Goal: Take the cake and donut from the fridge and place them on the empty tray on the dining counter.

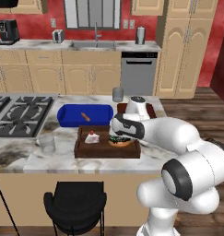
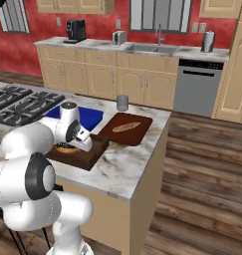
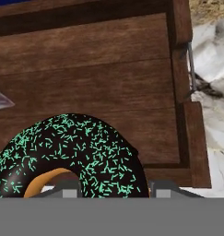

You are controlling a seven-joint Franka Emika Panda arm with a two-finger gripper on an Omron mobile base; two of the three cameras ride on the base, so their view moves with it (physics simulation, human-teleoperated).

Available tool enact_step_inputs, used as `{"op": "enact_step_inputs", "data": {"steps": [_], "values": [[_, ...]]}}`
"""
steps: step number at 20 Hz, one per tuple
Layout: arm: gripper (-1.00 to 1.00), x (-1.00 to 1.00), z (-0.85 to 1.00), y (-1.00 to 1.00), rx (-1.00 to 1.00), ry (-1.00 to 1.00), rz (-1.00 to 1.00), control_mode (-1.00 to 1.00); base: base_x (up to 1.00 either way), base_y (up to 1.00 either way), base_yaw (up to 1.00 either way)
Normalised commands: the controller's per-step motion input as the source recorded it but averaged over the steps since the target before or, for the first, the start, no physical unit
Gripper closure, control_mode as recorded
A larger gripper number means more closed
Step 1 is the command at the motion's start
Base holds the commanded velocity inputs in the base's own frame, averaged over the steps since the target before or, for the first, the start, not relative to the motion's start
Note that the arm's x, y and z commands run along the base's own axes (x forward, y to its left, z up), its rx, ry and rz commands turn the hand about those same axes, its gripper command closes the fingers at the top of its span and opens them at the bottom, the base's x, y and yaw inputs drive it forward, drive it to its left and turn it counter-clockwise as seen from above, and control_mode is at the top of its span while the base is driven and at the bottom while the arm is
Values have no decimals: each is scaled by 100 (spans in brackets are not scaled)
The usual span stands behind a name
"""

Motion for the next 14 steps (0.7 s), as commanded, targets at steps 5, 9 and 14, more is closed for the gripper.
{"op": "enact_step_inputs", "data": {"steps": [5,9,14], "values": [[100,20,-17,1,-5,-2,0,-100,0,0,0],[100,16,-13,0,0,0,0,-100,0,0,0],[100,25,-4,-1,0,0,0,-100,0,0,0]]}}
